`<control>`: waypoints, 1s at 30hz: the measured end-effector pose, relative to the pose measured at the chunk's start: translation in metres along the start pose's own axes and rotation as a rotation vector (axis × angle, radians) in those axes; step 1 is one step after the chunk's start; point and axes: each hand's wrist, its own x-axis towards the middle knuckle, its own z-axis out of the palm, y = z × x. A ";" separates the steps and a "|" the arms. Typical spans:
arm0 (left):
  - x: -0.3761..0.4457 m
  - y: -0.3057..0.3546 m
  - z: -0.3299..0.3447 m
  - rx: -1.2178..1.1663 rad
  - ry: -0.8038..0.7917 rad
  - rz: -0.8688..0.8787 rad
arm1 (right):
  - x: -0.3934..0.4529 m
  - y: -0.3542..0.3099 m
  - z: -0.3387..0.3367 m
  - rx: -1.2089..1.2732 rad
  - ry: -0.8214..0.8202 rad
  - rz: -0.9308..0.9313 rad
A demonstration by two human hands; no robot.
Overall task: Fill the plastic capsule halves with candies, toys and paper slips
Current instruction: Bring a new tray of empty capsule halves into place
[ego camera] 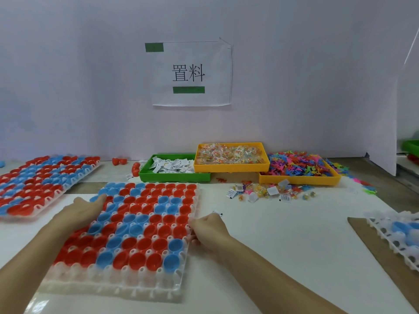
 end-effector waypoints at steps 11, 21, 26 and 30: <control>-0.015 0.001 0.004 -0.184 -0.090 -0.055 | -0.018 0.004 -0.034 -0.108 0.019 -0.165; -0.070 0.026 0.012 -0.232 -0.066 0.013 | -0.039 0.012 -0.093 -0.124 0.108 -0.197; -0.110 0.052 0.027 -0.221 -0.061 0.096 | -0.065 0.026 -0.147 -0.131 0.168 -0.182; -0.141 0.072 0.051 -0.215 -0.053 0.247 | -0.091 0.036 -0.194 -0.181 0.227 -0.151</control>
